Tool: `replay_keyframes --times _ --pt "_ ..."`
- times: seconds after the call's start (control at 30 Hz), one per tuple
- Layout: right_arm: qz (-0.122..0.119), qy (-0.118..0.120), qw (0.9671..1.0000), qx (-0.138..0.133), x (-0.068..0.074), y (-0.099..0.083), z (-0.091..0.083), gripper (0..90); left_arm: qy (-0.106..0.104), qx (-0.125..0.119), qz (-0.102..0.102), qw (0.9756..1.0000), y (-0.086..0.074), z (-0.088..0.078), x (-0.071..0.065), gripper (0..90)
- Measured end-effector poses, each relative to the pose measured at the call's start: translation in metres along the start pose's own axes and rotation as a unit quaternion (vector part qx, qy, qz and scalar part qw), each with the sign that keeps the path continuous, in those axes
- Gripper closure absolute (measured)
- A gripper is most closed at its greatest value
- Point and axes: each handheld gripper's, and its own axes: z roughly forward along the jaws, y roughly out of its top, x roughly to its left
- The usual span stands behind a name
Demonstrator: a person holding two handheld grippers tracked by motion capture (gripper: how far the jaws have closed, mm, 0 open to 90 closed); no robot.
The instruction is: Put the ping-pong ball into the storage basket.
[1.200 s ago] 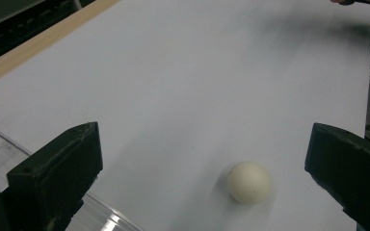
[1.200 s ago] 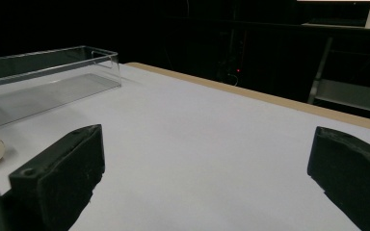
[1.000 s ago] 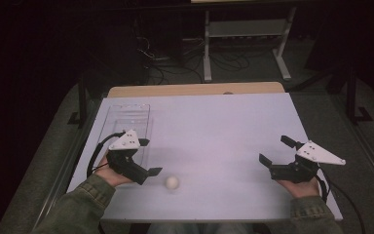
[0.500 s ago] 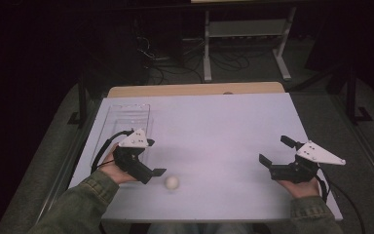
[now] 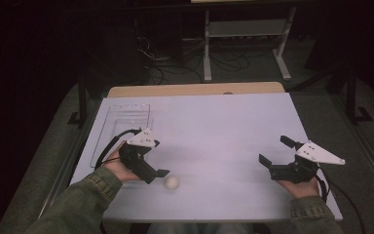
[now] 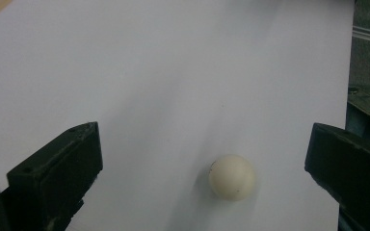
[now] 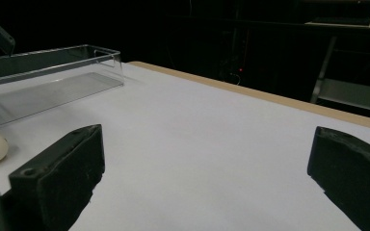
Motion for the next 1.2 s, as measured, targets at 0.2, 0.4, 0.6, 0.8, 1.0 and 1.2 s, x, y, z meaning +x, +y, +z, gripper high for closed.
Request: replay_keyframes --times 0.2,0.4,0.6,0.8,1.0,1.2 --pt "-0.001 0.001 1.0000 0.000 0.000 0.000 0.000 0.0 -0.012 0.022 0.010 0.9996 0.003 0.007 0.001 0.0" --pt "0.000 0.002 1.0000 0.000 0.000 0.000 0.000 0.0 -0.017 0.032 0.016 0.9992 0.005 0.012 0.001 0.0" --pt "0.000 0.004 1.0000 0.001 0.000 0.000 0.001 0.0 -0.025 0.050 0.026 0.9981 0.009 0.017 0.000 0.0" --pt "0.000 0.003 1.0000 0.000 0.000 0.000 0.001 0.0 -0.038 0.071 0.035 0.9961 0.011 0.022 0.000 0.0" --pt "0.000 0.003 1.0000 -0.001 0.000 0.000 0.000 0.0 -0.048 0.097 0.045 0.9931 0.014 0.028 -0.003 0.0" --pt "-0.002 0.003 1.0000 -0.002 0.000 0.000 0.000 0.0 -0.056 0.122 0.055 0.9895 0.020 0.036 -0.005 0.0"
